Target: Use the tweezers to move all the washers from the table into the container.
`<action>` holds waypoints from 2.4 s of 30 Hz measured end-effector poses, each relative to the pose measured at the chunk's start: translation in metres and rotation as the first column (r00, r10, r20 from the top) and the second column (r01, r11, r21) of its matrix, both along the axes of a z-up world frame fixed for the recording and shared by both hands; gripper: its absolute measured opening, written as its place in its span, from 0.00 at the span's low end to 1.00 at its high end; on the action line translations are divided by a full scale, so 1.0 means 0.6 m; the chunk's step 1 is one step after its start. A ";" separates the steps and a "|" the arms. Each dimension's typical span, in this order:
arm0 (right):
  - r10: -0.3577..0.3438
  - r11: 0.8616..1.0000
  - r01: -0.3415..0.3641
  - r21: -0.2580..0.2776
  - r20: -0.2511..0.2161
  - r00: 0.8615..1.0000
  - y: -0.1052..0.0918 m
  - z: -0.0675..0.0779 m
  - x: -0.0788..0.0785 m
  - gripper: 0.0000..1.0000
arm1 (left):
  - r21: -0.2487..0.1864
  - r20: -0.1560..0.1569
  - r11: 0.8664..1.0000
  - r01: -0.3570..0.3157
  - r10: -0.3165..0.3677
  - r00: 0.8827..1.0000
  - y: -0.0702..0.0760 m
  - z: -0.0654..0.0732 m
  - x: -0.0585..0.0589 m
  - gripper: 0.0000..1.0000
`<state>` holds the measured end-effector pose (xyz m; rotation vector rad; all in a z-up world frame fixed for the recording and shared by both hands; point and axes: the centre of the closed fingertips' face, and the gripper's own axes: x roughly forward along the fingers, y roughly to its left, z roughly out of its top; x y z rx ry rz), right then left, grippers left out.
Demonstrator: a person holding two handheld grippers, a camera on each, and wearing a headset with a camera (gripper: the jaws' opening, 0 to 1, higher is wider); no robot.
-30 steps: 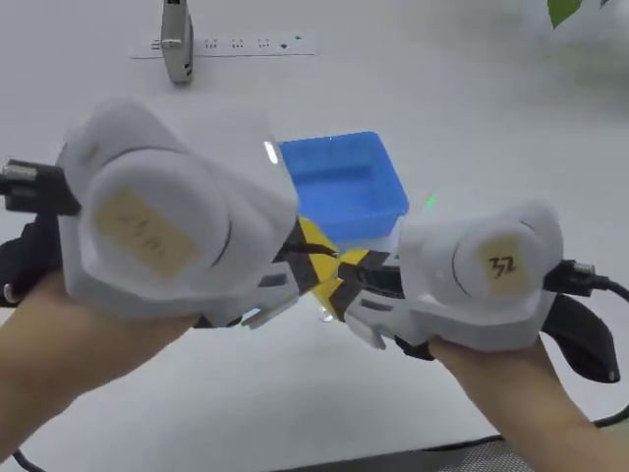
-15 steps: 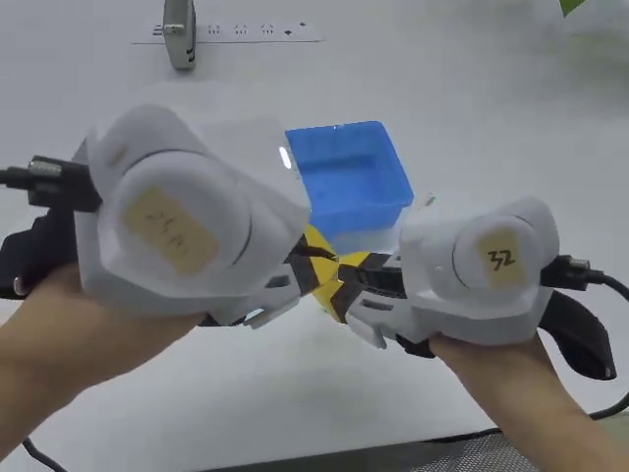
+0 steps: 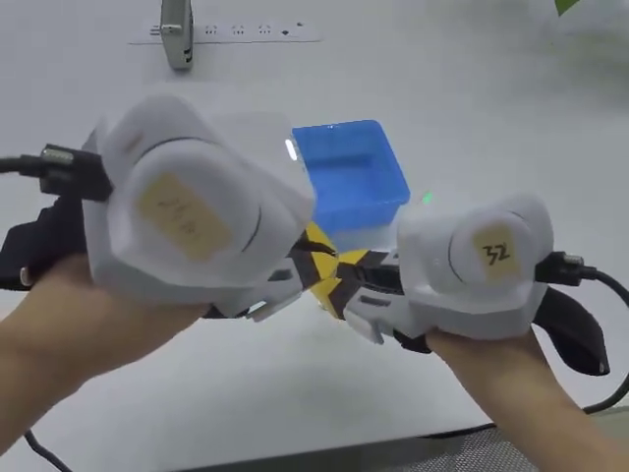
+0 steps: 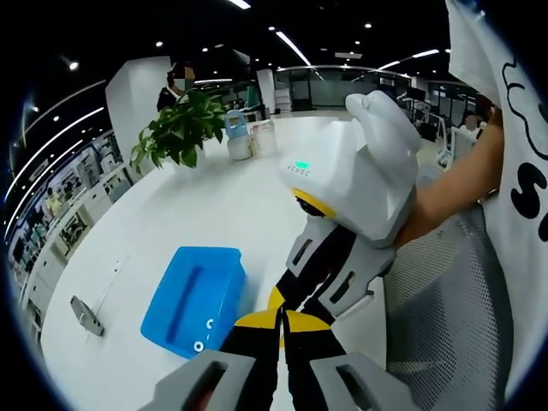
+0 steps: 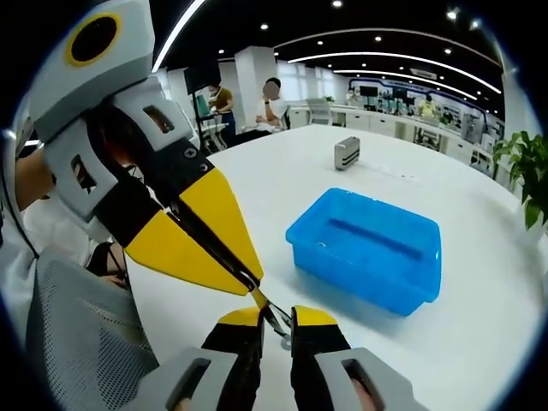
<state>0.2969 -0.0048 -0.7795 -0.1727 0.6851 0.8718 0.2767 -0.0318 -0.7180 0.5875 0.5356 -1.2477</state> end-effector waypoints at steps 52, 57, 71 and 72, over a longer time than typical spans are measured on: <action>0.051 0.996 -0.043 -0.080 0.111 0.993 -0.001 0.038 0.006 0.04 | -0.009 0.052 1.000 0.028 -0.027 0.998 -0.008 0.038 0.005 0.00; 0.041 0.997 -0.030 -0.070 0.164 0.986 -0.003 0.075 0.032 0.04 | -0.038 0.124 0.999 0.029 -0.024 0.992 -0.014 0.075 0.027 0.00; 0.007 0.997 0.014 -0.077 0.273 0.962 -0.008 0.110 0.125 0.04 | -0.099 0.221 0.995 -0.019 0.041 0.974 -0.021 0.099 0.109 0.00; 0.006 0.997 0.016 -0.080 0.269 0.963 -0.007 0.105 0.129 0.04 | -0.104 0.216 0.994 -0.027 0.049 0.975 -0.021 0.095 0.114 0.00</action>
